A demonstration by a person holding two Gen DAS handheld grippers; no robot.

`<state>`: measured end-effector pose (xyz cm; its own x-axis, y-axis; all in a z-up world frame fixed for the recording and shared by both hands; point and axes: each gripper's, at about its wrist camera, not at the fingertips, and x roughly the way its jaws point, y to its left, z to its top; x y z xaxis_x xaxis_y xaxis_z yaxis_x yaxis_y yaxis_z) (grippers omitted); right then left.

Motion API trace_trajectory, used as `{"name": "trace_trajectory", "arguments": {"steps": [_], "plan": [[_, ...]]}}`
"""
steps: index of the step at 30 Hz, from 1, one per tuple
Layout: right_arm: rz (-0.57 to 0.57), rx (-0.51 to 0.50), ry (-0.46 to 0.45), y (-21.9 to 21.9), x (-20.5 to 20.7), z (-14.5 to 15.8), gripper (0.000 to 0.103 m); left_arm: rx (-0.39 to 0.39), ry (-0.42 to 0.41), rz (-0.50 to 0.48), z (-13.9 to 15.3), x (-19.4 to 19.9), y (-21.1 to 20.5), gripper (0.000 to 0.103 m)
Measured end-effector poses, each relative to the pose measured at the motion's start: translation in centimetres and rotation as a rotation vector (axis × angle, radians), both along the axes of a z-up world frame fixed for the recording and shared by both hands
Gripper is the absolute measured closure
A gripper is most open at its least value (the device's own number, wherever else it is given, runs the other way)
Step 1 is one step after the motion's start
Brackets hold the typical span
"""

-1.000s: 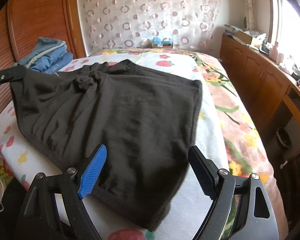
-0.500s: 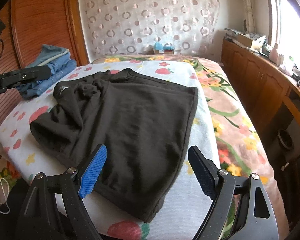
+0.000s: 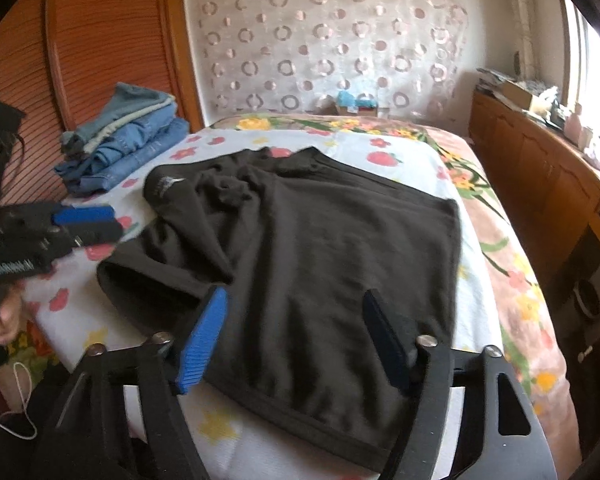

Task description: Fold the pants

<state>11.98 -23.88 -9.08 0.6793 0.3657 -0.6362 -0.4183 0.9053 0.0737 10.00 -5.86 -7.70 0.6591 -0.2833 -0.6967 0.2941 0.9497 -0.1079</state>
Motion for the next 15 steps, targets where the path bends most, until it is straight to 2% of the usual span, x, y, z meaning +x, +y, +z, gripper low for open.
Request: {"name": "trace_trajectory", "arguments": {"steps": [2,4,9,11,15], "plan": [[0.018,0.0,0.002,0.8,0.1,0.0,0.049,0.008,0.013,0.004,-0.7,-0.1,0.2,0.064],[0.033,-0.002,0.006,1.4,0.3,-0.2,0.052,0.007,0.028,0.005,-1.4,-0.2,0.4,0.063],[0.055,-0.008,0.015,2.5,0.3,-0.4,0.053,0.003,0.068,0.002,-2.6,-0.1,0.5,0.051],[0.06,-0.009,0.016,2.6,0.3,-0.5,0.053,0.006,0.087,0.001,-3.1,-0.1,0.4,0.05],[0.068,-0.011,0.024,2.7,0.3,-0.7,0.054,0.015,0.074,0.004,-3.2,-0.4,0.3,0.049]]}}
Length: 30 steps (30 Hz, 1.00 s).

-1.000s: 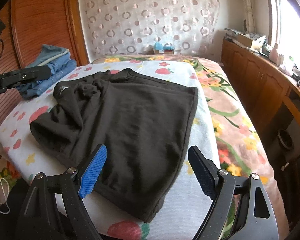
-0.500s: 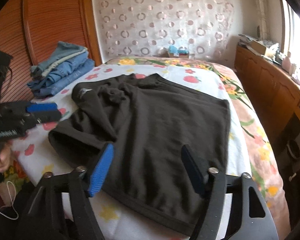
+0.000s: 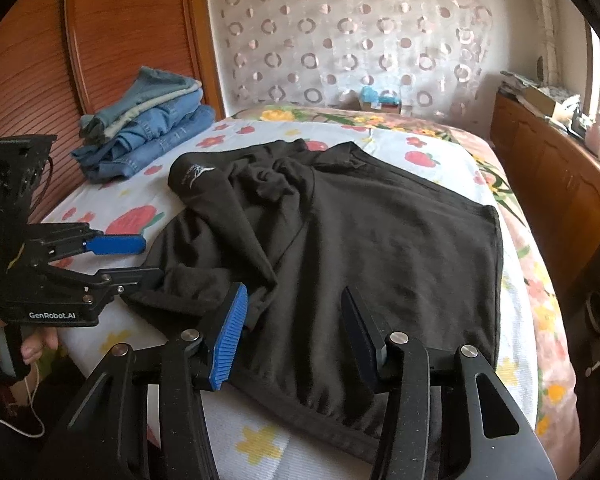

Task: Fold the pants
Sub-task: 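Move the right gripper to the folded shorts' edge and close on it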

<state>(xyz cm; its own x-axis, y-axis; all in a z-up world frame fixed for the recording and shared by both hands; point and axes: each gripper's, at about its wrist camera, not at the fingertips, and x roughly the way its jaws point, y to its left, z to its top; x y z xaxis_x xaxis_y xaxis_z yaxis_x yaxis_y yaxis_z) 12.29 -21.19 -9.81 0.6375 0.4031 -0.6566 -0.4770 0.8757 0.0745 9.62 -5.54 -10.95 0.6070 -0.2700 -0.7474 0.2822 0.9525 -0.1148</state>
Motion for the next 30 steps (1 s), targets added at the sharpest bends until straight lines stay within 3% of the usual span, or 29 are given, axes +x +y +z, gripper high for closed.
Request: {"name": "trace_trajectory", "arguments": {"steps": [5,16,24,30], "plan": [[0.021,0.0,0.012,0.7,0.3,-0.3,0.064,0.02,-0.023,0.01,-0.2,-0.3,-0.2,0.049],[0.048,0.007,0.053,2.0,0.7,-1.6,0.066,0.007,-0.082,0.03,-0.5,-0.7,-0.2,0.047],[0.066,0.024,0.077,2.5,1.3,-2.0,0.078,0.003,-0.073,0.039,-0.4,-0.7,0.0,0.047],[0.074,0.038,0.082,2.5,1.4,-1.9,0.095,0.01,-0.081,0.038,-0.5,-0.8,-0.1,0.047]]}}
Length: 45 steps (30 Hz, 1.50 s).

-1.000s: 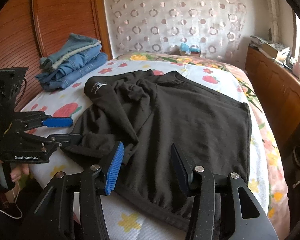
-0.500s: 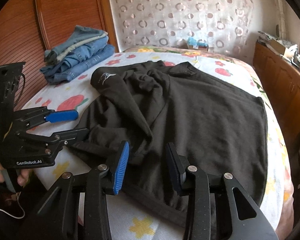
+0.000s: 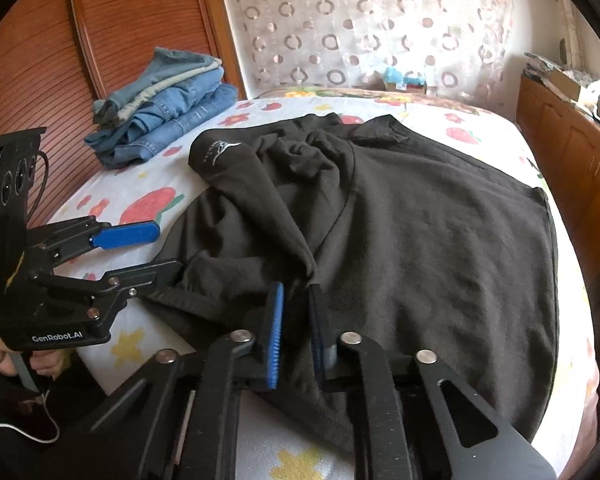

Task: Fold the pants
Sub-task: 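Move the right gripper to the folded shorts' edge and close on it, then lift the edge with the right gripper, fold it over, then open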

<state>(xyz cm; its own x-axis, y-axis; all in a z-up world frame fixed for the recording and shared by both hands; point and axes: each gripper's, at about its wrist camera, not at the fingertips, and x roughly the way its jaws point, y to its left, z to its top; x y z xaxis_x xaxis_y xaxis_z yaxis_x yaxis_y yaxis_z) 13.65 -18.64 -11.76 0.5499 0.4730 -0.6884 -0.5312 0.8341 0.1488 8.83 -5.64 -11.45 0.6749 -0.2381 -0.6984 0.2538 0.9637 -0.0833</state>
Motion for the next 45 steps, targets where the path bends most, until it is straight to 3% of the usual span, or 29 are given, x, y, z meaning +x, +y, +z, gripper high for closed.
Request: {"name": "trace_trajectory", "arguments": {"steps": [4,31,45], "plan": [[-0.015,0.022,-0.026,-0.3,-0.2,0.5,0.1,-0.014,0.01,0.006,0.0,0.0,0.0,0.047],[-0.041,0.061,-0.191,-1.7,-2.1,4.4,0.103,-0.035,-0.018,0.021,1.1,-0.5,0.5,0.047],[-0.117,0.033,-0.249,-6.4,-3.5,6.7,0.103,-0.043,-0.048,-0.048,4.1,0.0,-1.7,0.047]]}}
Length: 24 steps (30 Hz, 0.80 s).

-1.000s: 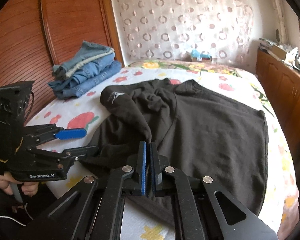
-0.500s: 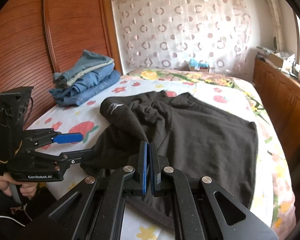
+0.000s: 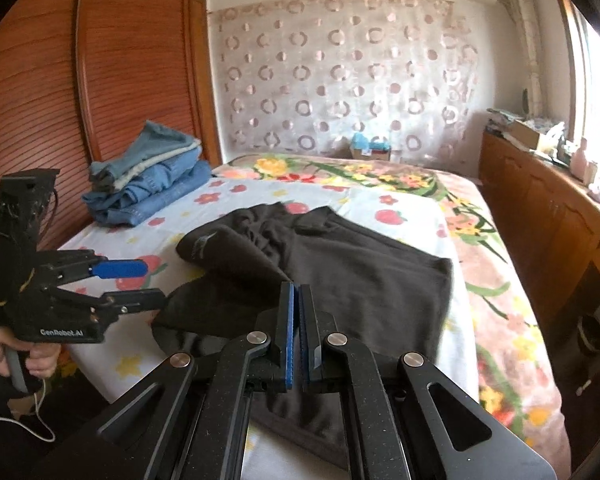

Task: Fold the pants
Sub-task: 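Lift the edge with the right gripper, fold it over, then open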

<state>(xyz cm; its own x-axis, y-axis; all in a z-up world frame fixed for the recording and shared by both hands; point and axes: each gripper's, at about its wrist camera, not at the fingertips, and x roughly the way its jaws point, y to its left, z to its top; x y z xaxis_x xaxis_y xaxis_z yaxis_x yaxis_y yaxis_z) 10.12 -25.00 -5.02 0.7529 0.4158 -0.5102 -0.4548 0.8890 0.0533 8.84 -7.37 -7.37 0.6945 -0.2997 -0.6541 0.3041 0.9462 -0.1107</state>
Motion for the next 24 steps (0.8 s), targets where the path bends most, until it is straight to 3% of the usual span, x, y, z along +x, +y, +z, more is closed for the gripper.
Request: {"name": "trace_trajectory", "arguments": {"steps": [10,19,24], "plan": [[-0.065,-0.012,-0.022,-3.3,-1.6,0.8,0.103,0.016,-0.002,-0.05,0.7,0.7,-2.6,0.047],[-0.12,-0.016,0.03,-6.0,-2.5,-1.0,0.103,0.017,0.016,-0.061,0.0,0.7,-3.4,0.047],[-0.129,-0.025,0.104,-6.9,-2.7,-3.5,0.103,0.024,0.028,-0.064,-0.5,0.6,-3.6,0.047]]}}
